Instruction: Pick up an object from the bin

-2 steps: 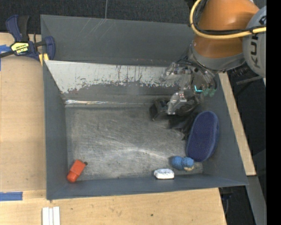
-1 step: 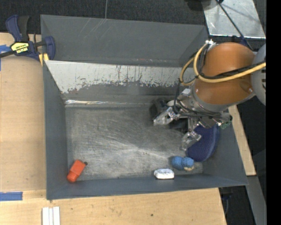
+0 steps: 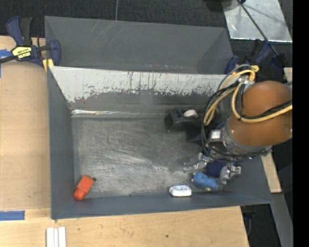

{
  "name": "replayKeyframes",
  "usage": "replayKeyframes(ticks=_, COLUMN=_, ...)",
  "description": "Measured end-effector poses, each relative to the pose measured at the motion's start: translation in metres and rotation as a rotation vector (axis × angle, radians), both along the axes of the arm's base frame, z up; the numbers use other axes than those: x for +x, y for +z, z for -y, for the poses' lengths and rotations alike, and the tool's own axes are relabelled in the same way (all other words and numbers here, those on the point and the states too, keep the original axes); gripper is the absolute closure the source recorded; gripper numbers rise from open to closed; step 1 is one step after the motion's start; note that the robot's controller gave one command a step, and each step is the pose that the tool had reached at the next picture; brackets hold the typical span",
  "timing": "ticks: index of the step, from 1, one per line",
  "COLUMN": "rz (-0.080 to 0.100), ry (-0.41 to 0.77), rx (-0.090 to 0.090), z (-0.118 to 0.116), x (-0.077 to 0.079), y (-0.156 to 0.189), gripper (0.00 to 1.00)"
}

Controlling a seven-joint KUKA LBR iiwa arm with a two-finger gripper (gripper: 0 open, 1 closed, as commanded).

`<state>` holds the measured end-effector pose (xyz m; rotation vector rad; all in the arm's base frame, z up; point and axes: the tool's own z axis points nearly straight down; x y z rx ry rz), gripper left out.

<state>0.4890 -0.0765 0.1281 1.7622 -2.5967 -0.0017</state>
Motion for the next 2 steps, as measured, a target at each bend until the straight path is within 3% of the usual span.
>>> replayKeyframes(ticks=1, rz=0.009, ry=-0.062, rx=0.0, z=0.017, x=0.02, y=-0.057, gripper=0.0)
replayKeyframes(ticks=2, rz=0.015, ry=-0.235, rx=-0.002, z=-0.003, x=0.006, y=-0.054, gripper=0.0)
